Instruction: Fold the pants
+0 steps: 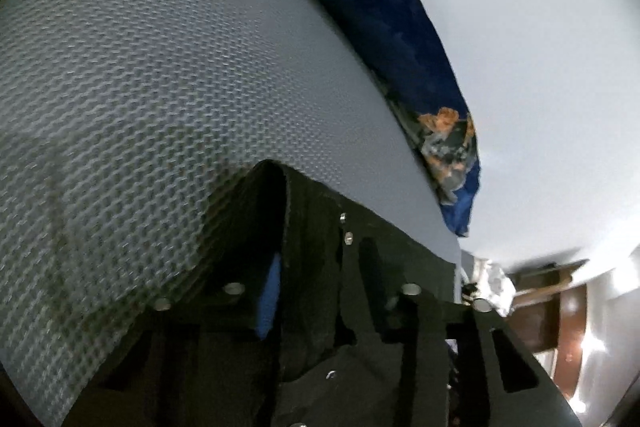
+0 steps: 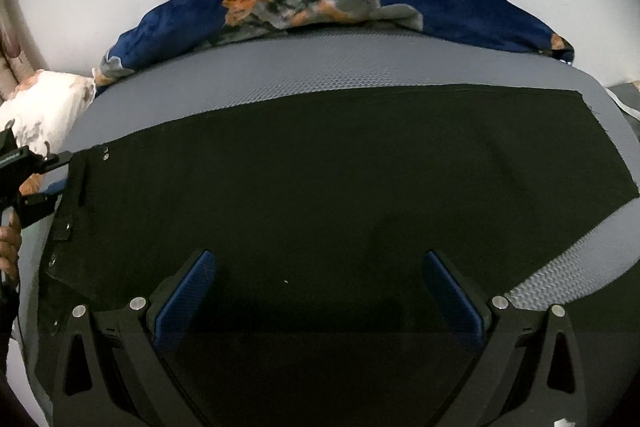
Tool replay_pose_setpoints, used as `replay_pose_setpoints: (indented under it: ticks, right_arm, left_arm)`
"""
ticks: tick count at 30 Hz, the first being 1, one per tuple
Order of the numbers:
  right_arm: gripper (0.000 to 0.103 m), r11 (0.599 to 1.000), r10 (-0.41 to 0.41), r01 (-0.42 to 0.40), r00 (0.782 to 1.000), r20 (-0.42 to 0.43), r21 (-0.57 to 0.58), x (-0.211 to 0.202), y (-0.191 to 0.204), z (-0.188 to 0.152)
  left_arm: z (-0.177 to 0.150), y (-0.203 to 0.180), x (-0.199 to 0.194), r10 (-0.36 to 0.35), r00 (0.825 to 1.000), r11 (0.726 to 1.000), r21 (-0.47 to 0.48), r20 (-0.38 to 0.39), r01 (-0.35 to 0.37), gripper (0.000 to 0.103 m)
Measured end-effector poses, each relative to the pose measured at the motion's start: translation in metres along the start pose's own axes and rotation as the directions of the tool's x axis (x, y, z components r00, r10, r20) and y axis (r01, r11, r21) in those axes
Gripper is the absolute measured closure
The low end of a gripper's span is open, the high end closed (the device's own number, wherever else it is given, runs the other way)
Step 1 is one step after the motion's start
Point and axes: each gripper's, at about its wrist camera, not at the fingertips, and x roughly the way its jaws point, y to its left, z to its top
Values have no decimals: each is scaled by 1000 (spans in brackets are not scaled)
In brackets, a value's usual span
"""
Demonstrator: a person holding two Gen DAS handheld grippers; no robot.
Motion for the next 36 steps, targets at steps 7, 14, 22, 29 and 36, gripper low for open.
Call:
replay_pose_setpoints:
  ticks: [7,14,22,29,36]
  right_arm:
    - [0,1000,7,-7,1000,-5,-25,13,8,6]
    - [0,1000,11,-11,1000,-11,-26,19,5,10]
    - [0,997,2,1,999,40,-78,8,-11,33]
    - [0,991,-18,22,999,32,-129,9,-35,68]
    - [8,948,49,-55,998,-27,-313,37,-40,105]
  left_arm:
    - [5,-4,18,-39,999,999,26,-37,40,74]
    - [17,-6,43,-42,998,999,7,-47,43,74]
    - [16,-4,48,-27,1000,999,-30,-15,27,81]
    - [-1,-29,27,-5,999,996,91,32,2,94]
    - [-30,-77,-16,-67,996,970,236,52,53,94]
